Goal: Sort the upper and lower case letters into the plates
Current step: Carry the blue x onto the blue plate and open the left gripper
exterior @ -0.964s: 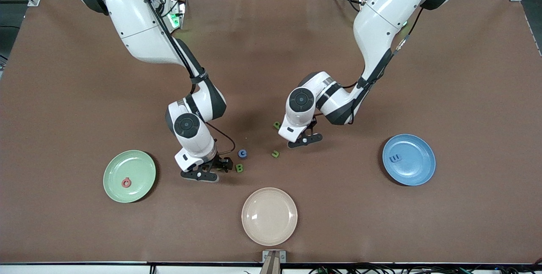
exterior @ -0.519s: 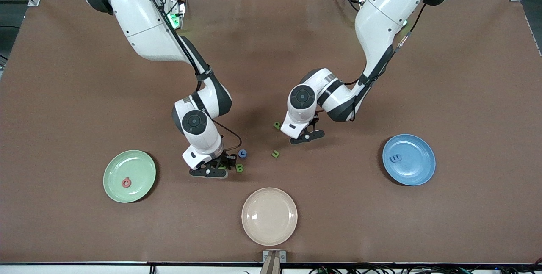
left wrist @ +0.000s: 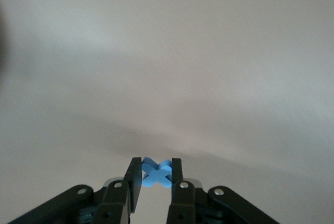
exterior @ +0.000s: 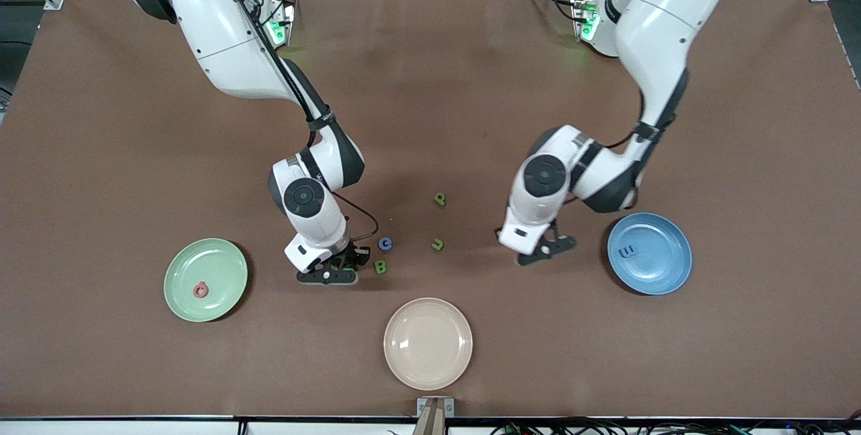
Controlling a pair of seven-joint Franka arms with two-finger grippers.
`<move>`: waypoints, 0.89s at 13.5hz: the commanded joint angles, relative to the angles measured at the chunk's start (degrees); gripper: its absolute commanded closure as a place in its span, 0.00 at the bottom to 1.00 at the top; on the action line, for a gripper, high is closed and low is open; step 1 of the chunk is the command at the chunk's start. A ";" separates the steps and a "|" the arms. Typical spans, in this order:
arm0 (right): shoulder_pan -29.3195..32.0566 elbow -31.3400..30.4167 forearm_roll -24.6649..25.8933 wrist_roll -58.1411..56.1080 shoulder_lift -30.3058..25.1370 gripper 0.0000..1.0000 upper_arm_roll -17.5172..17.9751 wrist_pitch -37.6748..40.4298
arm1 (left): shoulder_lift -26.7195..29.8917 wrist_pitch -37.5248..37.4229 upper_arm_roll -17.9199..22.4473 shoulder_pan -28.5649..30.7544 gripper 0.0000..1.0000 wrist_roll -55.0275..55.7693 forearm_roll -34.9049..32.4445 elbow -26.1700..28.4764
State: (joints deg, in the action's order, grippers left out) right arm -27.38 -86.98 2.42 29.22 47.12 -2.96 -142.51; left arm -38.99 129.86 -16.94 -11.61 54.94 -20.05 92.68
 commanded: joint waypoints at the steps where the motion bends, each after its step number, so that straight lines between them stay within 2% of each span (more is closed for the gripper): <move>1: 6.00 3.73 -0.58 -3.89 -2.29 0.95 0.59 6.78 | 2.86 -4.06 -0.46 6.05 1.00 -9.72 -1.31 1.10; 5: 14.52 4.98 -0.49 -24.24 -3.00 0.94 0.42 8.21 | 3.92 -8.65 -0.55 14.76 0.98 -24.94 -1.31 1.72; 8: 19.89 4.54 -0.40 -39.11 -3.00 0.92 0.42 8.30 | 3.31 -9.27 -0.55 20.55 0.95 -33.11 -1.31 1.81; 9: 21.56 4.36 -0.40 -43.07 -2.65 0.86 0.42 8.21 | 3.05 -9.27 -0.55 21.88 0.74 -34.71 -1.31 1.81; 10: 22.45 4.19 -0.49 -45.20 -2.39 0.74 0.42 8.21 | 3.04 -9.27 -0.55 22.24 0.34 -34.55 -1.22 1.72; 11: 22.54 4.01 -0.49 -45.74 -2.21 0.43 0.42 8.21 | 3.30 -9.36 -0.64 22.94 0.02 -35.42 -1.22 1.72; 12: 22.28 3.31 -0.49 -45.40 -2.21 0.10 0.42 8.21 | 3.74 -9.36 -0.73 23.29 0.00 -35.26 -0.96 1.46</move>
State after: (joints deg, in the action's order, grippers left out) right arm -5.05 -81.99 2.41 -14.73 45.40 -3.53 -134.20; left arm -36.42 121.11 -16.93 11.37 19.88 -20.41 93.87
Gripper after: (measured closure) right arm 0.586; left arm 0.599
